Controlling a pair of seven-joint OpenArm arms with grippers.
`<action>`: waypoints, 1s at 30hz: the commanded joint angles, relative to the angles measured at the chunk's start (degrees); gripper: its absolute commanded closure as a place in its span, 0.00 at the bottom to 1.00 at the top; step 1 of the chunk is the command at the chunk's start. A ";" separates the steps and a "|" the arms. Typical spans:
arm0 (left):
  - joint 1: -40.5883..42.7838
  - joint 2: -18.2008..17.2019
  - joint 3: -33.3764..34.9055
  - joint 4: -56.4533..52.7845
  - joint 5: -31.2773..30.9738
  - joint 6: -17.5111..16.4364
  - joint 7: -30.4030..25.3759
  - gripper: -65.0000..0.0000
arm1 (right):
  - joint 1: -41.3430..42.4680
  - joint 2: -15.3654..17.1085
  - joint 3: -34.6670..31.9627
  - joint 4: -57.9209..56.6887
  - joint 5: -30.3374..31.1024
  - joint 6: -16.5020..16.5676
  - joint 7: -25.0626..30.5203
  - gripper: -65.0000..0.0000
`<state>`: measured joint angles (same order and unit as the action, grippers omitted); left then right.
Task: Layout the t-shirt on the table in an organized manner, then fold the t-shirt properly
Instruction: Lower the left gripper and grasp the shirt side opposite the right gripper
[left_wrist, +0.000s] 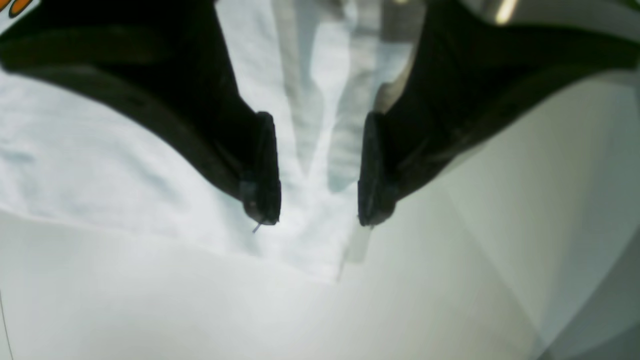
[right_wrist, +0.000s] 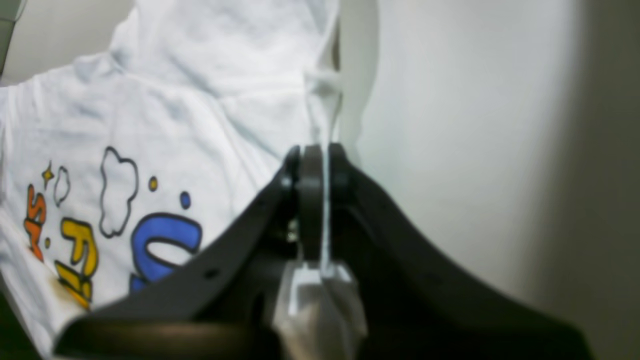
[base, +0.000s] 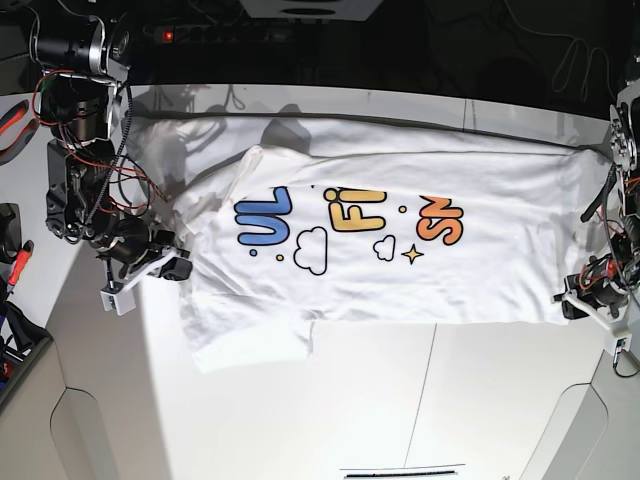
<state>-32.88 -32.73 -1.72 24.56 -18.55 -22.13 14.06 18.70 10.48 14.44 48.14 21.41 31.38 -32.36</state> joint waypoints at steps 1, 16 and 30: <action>-1.92 -0.83 0.52 0.59 -0.44 1.27 -1.27 0.55 | -0.17 1.31 0.07 0.33 -2.51 -1.44 -2.43 1.00; -1.40 2.43 2.45 -3.13 2.95 6.49 -6.86 0.92 | -0.31 3.02 0.07 0.35 0.63 -1.40 -2.45 1.00; -1.22 1.57 2.47 -1.07 7.34 6.27 -10.21 1.00 | -0.17 2.97 0.07 5.57 2.19 -1.33 -4.74 1.00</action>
<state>-32.69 -30.00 0.80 22.50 -10.33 -15.84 5.45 17.72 12.69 14.44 52.82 24.14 30.44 -36.71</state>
